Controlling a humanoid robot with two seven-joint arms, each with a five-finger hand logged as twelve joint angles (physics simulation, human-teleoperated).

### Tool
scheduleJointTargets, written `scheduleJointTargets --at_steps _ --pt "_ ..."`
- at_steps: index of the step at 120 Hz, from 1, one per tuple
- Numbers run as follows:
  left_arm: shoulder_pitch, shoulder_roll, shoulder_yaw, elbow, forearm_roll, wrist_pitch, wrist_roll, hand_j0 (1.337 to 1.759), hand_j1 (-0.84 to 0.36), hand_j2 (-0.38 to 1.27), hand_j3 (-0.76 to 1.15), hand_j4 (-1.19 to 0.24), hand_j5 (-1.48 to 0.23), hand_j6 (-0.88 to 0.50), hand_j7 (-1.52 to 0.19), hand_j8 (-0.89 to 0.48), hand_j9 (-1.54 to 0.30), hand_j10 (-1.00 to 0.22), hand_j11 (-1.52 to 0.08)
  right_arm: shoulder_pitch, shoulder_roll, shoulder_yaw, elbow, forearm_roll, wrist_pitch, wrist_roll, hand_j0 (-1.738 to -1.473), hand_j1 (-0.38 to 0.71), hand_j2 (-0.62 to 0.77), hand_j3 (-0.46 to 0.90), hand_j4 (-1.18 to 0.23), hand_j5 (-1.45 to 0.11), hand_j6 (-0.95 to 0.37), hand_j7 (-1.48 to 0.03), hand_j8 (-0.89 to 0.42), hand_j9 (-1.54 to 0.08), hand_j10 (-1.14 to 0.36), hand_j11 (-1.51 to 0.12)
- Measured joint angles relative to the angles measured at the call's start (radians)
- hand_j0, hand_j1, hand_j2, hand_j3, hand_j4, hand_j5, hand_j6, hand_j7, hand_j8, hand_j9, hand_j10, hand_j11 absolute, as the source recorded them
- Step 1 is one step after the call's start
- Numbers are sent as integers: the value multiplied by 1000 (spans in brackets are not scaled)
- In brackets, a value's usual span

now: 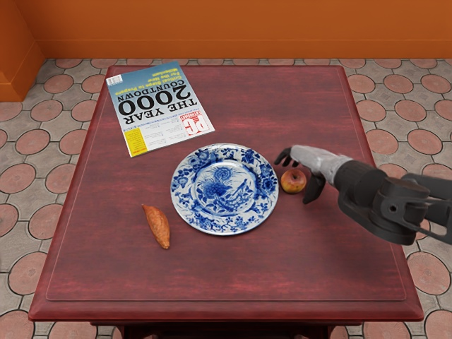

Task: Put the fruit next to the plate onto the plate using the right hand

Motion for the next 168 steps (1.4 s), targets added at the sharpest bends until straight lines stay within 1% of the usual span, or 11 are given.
scheduleJointTargets --at_steps 39,60,86,96,103,107,110,113,130,143,168 --pt "0 0 0 0 0 0 0 1658 339 2 0 -9 -11 -9 -11 -9 -11 -9 -11 -12 1 8 -7 -5 -7 0 -1658 138 -78 0 -410 -530 -411 -530 -410 -530 -410 -530" --pt "0 0 0 0 0 0 0 1658 339 2 0 -9 -11 -9 -11 -9 -11 -9 -11 -16 2 4 -14 -7 -22 0 -1658 170 -83 0 -440 -563 -442 -566 -440 -563 -440 -563" --pt "0 0 0 0 0 0 0 1658 339 2 0 -9 -11 -9 -11 -9 -11 -9 -11 -23 28 7 -39 -32 -43 0 -1658 206 -96 0 -465 -600 -466 -601 -465 -600 -465 -600" --pt "0 0 0 0 0 0 0 1658 339 2 0 -9 -11 -9 -11 -9 -11 -9 -11 -33 43 8 -50 -43 -45 0 -1658 249 -131 -1 -469 -609 -472 -608 -470 -608 -470 -607" --pt "0 0 0 0 0 0 0 1658 339 2 0 -9 -11 -9 -11 -9 -11 -9 -11 -38 50 9 -53 -50 -46 -1 -1656 292 -93 -2 -481 -604 -470 -612 -483 -603 -481 -603" --pt "0 0 0 0 0 0 0 1658 339 2 0 -9 -11 -9 -11 -9 -11 -9 -11 -39 53 9 -55 -53 -47 -1 -1656 327 -8 -2 -491 -601 -462 -616 -489 -603 -490 -603" --pt "0 0 0 0 0 0 0 1658 339 2 0 -9 -11 -9 -11 -9 -11 -9 -11 -40 55 10 -55 -55 -48 -1 -1656 340 90 -2 -503 -597 -466 -621 -499 -603 -500 -602" --pt "0 0 0 0 0 0 0 1658 339 2 0 -9 -11 -9 -11 -9 -11 -9 -11 -41 56 10 -56 -57 -48 -1 -1656 344 125 -2 -514 -595 -468 -627 -504 -605 -509 -605" --pt "0 0 0 0 0 0 0 1658 339 2 0 -9 -11 -9 -11 -9 -11 -9 -11 -43 59 11 -58 -57 -48 -1 -1654 365 162 0 -556 -655 -420 -684 -463 -673 -547 -672" --pt "0 0 0 0 0 0 0 1658 339 2 0 -9 -11 -9 -11 -9 -11 -9 -11 -44 58 14 -58 -53 -46 -1 -1654 379 229 0 -581 -720 -394 -734 -427 -735 -574 -733" --pt "0 0 0 0 0 0 0 1658 339 2 0 -9 -11 -9 -11 -9 -11 -9 -11 -44 53 47 -59 -42 -46 0 -1657 313 287 0 -614 -804 -460 -799 -481 -807 -612 -807"
